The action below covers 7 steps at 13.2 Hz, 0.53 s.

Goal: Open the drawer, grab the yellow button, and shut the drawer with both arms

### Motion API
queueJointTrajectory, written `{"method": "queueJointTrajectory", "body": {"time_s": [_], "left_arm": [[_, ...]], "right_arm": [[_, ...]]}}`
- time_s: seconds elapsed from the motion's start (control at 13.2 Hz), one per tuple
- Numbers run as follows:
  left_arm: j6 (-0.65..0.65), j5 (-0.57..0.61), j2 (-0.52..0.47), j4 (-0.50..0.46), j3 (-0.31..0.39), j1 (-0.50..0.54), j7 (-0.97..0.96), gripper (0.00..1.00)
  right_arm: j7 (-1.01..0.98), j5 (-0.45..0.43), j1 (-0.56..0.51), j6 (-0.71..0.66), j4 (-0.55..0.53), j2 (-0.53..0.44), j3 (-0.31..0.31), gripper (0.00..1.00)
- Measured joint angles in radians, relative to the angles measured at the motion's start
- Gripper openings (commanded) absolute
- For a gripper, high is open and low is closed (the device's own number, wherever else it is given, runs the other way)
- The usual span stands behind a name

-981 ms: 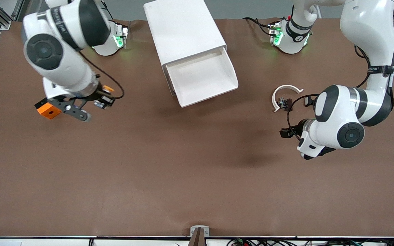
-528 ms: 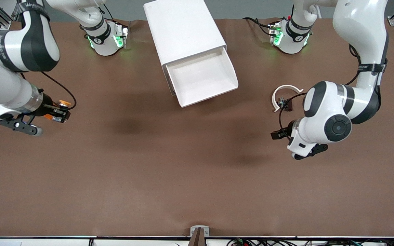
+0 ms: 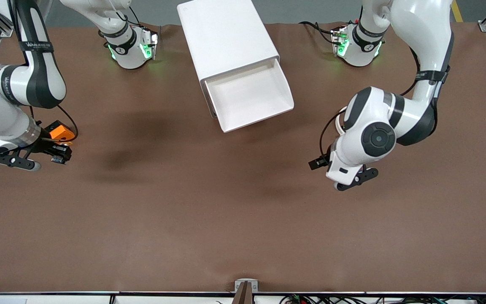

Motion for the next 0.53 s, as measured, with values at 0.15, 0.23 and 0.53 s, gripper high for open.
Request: {"method": "queueJointTrajectory", "body": {"time_s": [0.15, 0.23, 0.53], "left_arm": [[0.009, 0.0, -0.019, 0.0, -0.006, -0.041, -0.06, 1.0], [0.018, 0.0, -0.022, 0.0, -0.009, -0.062, -0.089, 1.0], [0.042, 0.0, -0.022, -0.003, -0.011, -0.125, -0.133, 1.0]], "right_arm": [[-0.045, 0.0, -0.034, 0.104, -0.051, 0.023, 0.001, 0.0], [-0.062, 0.0, -0.046, 0.143, -0.067, 0.044, 0.001, 0.0], [-0.117, -0.001, -0.067, 0.226, -0.075, 0.124, 0.002, 0.0]]}}
